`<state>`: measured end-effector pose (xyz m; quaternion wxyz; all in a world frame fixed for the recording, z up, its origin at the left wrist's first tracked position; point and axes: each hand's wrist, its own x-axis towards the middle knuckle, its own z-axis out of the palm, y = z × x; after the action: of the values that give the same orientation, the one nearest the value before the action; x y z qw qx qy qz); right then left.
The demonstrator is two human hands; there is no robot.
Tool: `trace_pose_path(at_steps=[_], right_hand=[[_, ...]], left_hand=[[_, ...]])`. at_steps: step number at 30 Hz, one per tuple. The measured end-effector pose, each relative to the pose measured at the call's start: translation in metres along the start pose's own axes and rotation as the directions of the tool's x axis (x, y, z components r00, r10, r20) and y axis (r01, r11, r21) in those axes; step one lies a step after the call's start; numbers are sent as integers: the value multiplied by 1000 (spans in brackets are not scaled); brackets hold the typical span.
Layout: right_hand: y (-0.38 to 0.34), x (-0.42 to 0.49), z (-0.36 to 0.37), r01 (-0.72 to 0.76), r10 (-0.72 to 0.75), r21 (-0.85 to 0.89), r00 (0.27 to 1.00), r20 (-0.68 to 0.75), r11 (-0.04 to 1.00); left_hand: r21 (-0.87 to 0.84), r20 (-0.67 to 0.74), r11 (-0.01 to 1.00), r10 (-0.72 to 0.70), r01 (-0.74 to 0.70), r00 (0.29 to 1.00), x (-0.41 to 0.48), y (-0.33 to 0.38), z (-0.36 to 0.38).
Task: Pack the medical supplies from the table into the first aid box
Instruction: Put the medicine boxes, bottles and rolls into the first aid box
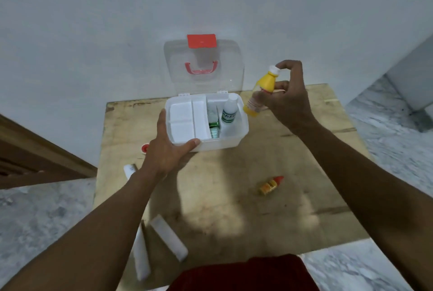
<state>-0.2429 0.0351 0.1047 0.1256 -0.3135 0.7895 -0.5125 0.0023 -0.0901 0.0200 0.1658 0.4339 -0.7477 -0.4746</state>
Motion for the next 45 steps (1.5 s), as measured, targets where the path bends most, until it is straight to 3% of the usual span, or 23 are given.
trace_pose_path(at_steps=[8,14,30,45], right_hand=[[-4,-35,47,261,-248,-217,965,85,941],[32,-32,64,350,-301,-402,936,182,846],[62,-18,75,303,-237,-500,952,193,811],[60,-18,76,352,-278,-564,936,216,747]], left_hand=[[-38,33,999,-14,15,999,3,-7,-3],[-58,42,998,8,-5,999,8,-13,-2],[-91,25,995,53,-50,998,11,-17,2],[-117,15,989,88,-86,996,11,-16,3]])
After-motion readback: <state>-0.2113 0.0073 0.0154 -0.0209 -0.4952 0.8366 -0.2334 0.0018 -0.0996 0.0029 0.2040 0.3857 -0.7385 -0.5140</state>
